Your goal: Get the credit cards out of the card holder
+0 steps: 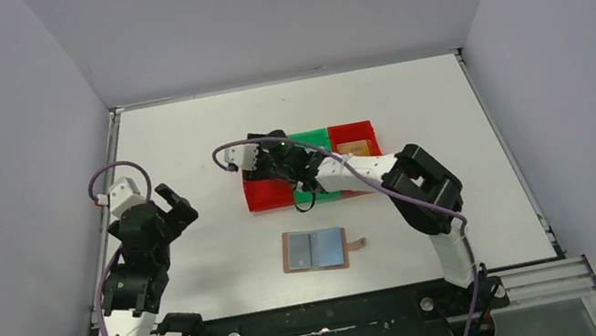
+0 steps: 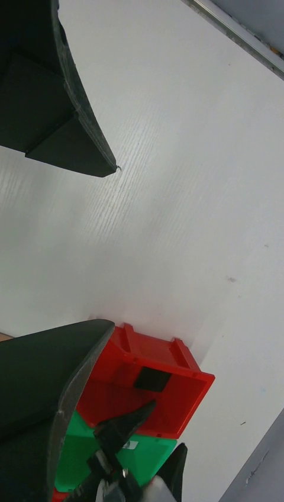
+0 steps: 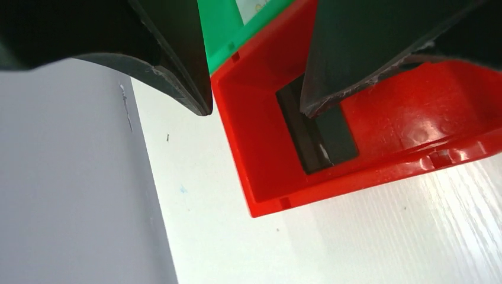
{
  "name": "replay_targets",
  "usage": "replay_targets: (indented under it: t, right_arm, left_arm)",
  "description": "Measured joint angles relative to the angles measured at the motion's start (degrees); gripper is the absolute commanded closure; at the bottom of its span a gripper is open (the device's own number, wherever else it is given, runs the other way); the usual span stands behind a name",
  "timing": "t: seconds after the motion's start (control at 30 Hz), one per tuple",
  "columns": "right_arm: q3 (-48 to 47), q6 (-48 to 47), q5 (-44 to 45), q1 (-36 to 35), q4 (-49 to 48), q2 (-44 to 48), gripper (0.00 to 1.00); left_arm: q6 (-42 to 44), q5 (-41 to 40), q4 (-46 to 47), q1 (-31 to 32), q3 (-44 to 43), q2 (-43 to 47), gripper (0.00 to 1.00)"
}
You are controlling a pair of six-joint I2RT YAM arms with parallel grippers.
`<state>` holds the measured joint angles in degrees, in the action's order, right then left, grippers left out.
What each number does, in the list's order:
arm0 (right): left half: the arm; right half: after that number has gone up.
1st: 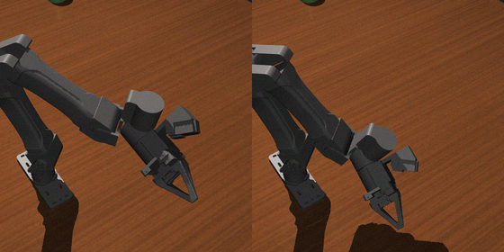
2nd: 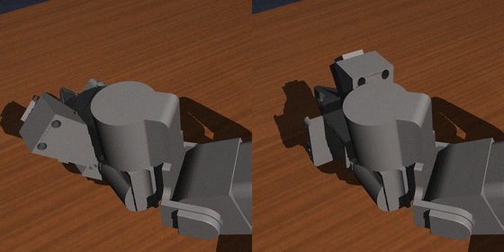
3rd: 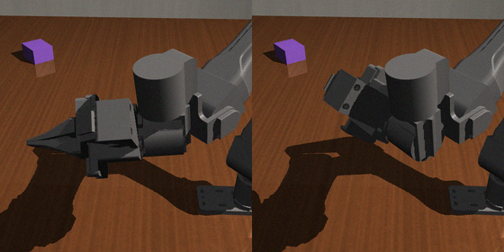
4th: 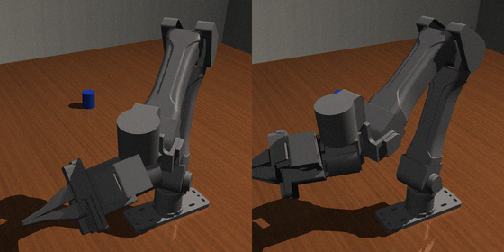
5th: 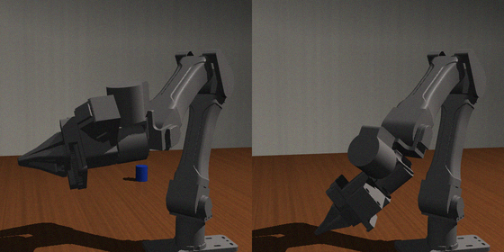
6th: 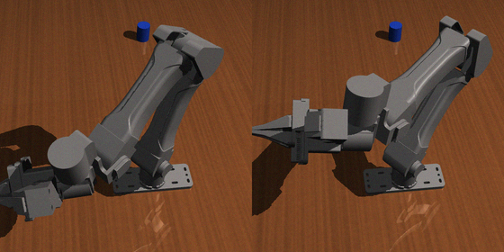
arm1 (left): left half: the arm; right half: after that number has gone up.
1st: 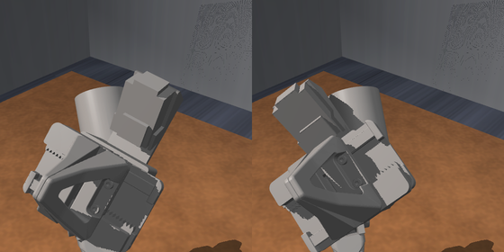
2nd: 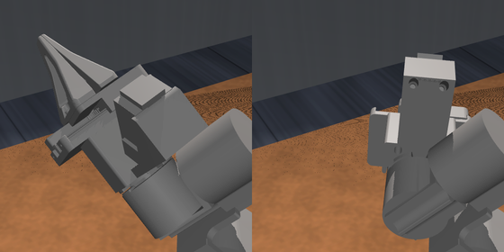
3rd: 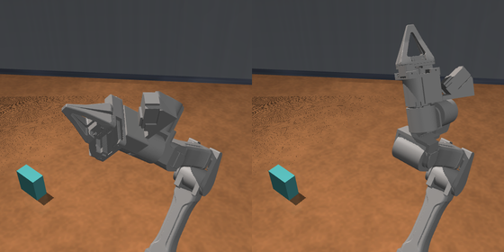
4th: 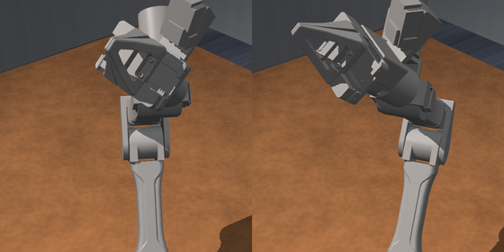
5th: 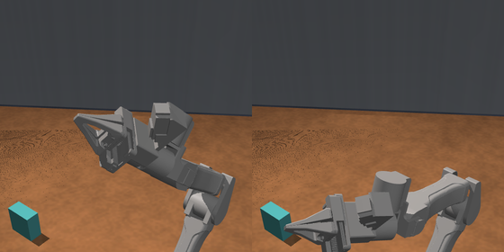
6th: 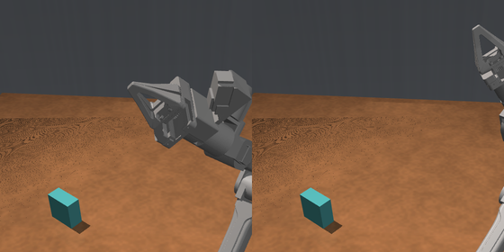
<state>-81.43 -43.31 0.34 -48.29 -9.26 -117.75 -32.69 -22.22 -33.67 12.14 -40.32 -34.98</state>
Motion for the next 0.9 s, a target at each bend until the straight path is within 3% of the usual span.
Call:
replay_targets:
  t: [0.17,0.37,0.5,0.67,0.9]
  right_arm:
    - [6.56,15.43,2.82,-0.07,-2.01,9.92,0.31]
    - [12.98,49.20,8.81,-0.20,4.13,26.27,0.32]
    - [19.67,67.69,14.60,-2.93,9.14,31.95,0.33]
    - [28.09,86.93,21.70,-14.78,18.73,31.10,0.36]
    - [25.97,104.02,31.30,-25.11,30.93,24.59,0.40]
  left_arm:
    - [0.04,0.15,0.02,0.00,0.04,-0.17,0.06]
    - [0.24,0.68,0.07,-0.07,0.11,-0.48,0.06]
    - [0.39,1.57,0.09,-0.26,0.11,-1.22,0.06]
    - [0.42,2.10,0.07,-0.26,0.15,-1.81,0.06]
    - [0.42,2.16,0.07,-0.26,0.22,-1.97,0.06]
